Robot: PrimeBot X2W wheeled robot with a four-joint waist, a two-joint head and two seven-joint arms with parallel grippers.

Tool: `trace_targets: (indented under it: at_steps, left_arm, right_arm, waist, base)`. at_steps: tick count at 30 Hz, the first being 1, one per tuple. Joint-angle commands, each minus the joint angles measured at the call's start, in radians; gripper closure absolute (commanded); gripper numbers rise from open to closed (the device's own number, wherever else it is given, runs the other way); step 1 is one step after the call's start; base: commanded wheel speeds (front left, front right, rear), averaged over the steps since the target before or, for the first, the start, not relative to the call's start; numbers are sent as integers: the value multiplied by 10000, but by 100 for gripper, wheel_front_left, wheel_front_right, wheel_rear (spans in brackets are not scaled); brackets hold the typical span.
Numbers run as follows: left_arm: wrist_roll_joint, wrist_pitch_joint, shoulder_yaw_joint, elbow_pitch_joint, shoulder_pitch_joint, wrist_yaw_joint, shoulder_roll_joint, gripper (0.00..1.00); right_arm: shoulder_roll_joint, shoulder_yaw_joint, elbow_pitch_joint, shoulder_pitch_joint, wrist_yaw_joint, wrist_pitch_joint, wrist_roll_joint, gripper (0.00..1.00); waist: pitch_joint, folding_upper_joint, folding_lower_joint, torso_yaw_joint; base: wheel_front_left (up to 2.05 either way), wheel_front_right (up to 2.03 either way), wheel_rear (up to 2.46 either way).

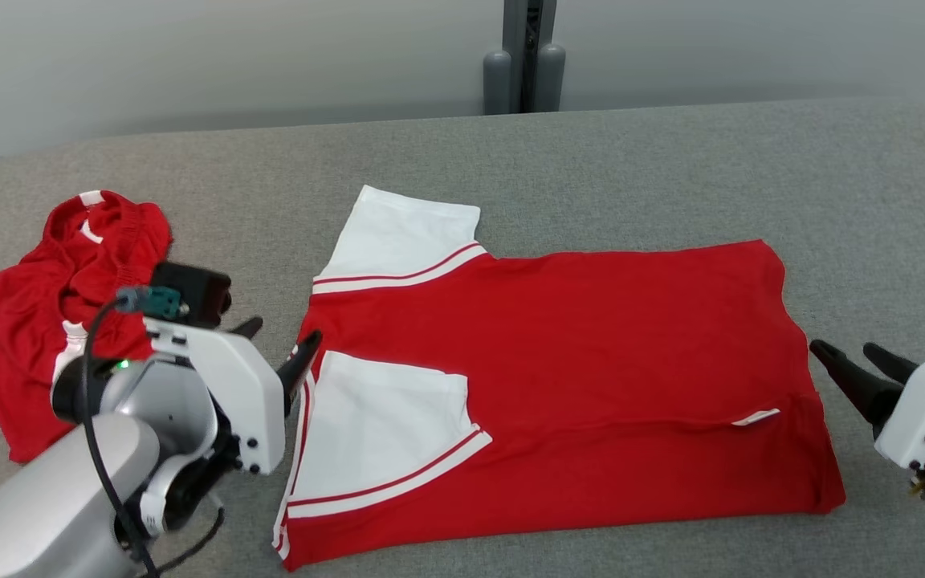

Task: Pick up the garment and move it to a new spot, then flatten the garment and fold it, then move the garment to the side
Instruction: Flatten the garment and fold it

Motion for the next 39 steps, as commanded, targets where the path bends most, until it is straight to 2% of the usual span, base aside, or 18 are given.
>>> trace_targets:
  at_steps: [1,7,8,17,22,28,39]
  left_arm:
    - [-94,9,232,291,-507,-173,-163,0]
    - [-377,433,681,1589,-2348,-856,-702,0]
    - [-377,433,681,1589,-2348,-856,-702,0]
    - [-656,1426,718,4052,-4967,-2388,-1387,0]
    - [-682,1857,689,5221,-6057,-2967,-1629,0]
    - [-547,2075,579,6655,-7045,-3379,-2000,0]
    - [113,2151,111,8302,-7822,-3305,-1980,0]
  right_arm:
    - [-28,130,132,-502,3,-128,-91,0]
    - [15,726,1045,-2372,3,-331,-42,0]
    - [15,726,1045,-2372,3,-331,-42,0]
    - [-116,1218,3222,-4978,3,-799,107,0]
    - [-60,1572,4358,-6124,3,-1059,282,0]
    - [110,2317,5566,-7305,3,-1406,646,0]
    - [305,3589,6836,-8045,3,-2184,1394,0]
  waist:
    - [234,0,0,-202]
    - [1033,0,0,-630]
    - [1033,0,0,-630]
    - [2387,0,0,-1154]
    - [3061,0,0,-1418]
    - [3747,0,0,-1795]
    - [4154,0,0,-2096]
  base:
    - [0,0,0]
    - [0,0,0]
    - [0,0,0]
    - [0,0,0]
    - [0,0,0]
    - [0,0,0]
    - [0,0,0]
